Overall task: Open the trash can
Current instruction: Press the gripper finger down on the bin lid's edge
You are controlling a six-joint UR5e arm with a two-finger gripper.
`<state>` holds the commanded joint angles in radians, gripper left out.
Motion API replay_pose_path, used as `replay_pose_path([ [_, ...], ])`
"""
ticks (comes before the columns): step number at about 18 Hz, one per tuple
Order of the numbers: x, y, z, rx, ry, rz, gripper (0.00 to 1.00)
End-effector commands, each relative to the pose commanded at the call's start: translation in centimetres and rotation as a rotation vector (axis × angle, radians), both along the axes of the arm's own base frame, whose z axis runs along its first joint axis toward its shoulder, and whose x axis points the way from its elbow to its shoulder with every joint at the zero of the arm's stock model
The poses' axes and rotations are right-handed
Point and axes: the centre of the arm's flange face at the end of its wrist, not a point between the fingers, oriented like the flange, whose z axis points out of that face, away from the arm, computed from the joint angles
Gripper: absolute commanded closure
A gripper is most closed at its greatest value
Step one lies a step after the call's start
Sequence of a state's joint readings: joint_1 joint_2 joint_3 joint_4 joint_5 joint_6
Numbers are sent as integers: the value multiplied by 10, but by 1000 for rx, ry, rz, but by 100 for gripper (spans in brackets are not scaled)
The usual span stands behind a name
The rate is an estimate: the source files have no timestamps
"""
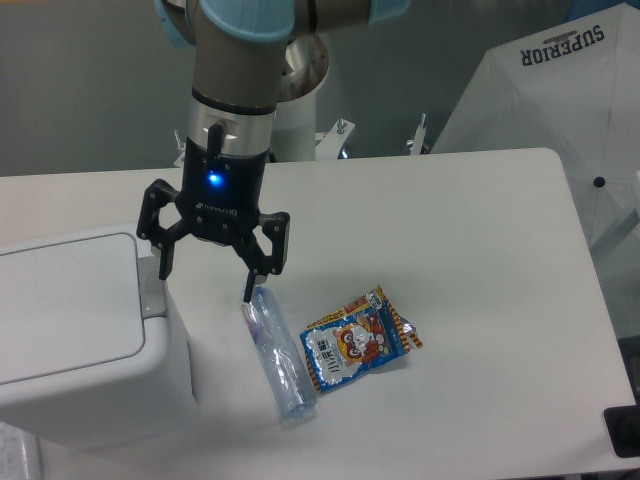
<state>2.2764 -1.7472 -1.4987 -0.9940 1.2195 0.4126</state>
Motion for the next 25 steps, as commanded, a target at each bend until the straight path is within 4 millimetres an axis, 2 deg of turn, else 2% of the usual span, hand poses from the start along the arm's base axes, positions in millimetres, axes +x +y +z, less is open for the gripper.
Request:
replay_pose_path([
  [25,2,10,-16,-21,-11,-14,0],
])
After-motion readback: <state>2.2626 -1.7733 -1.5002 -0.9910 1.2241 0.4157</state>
